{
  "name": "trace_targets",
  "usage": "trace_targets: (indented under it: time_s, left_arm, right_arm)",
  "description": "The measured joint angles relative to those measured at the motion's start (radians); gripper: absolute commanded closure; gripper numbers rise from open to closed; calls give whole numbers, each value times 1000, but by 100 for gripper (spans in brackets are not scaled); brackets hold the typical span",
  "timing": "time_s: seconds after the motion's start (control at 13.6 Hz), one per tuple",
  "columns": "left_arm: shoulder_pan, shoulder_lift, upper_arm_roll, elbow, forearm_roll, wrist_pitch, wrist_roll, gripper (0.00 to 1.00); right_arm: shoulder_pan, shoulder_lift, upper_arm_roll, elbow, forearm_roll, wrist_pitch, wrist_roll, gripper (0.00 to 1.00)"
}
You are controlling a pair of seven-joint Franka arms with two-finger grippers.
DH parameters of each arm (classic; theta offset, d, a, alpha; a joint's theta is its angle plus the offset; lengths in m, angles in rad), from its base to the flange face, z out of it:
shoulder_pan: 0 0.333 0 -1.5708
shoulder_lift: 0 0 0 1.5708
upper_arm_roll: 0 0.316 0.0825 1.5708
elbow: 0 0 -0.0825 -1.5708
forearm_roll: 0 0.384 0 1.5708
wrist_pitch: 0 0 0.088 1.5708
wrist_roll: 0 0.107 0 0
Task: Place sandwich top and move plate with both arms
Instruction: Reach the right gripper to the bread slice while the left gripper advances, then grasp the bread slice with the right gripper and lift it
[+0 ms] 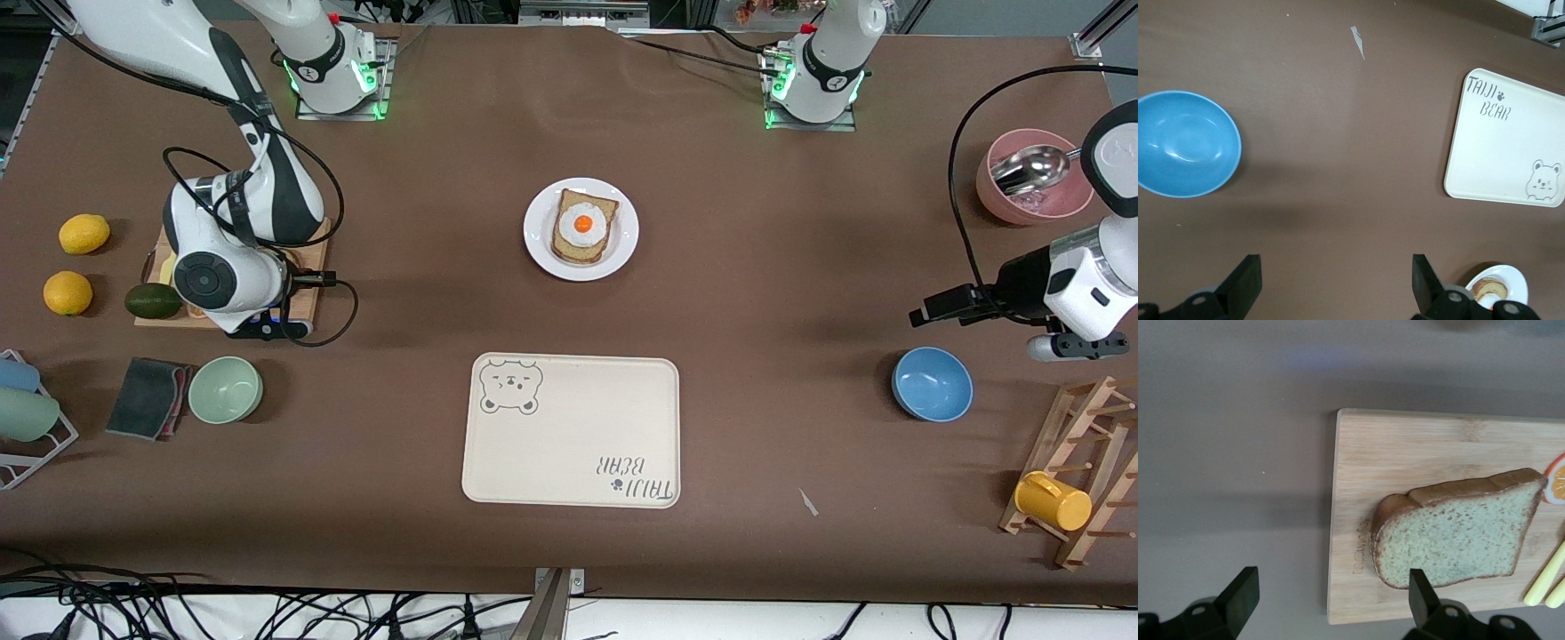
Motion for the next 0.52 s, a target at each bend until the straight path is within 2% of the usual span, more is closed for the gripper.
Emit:
trace_targets:
  time_s: [0.15,0.52]
  left_arm:
    - [-1,23,-4,0,-18,2,0,1]
    - [-2,80,-22,-3,-58,1,0,1]
  right_arm:
    - [0,10,0,-1,1,0,0,6]
    - [-4,38,-4,-4,1,-34,6,8]
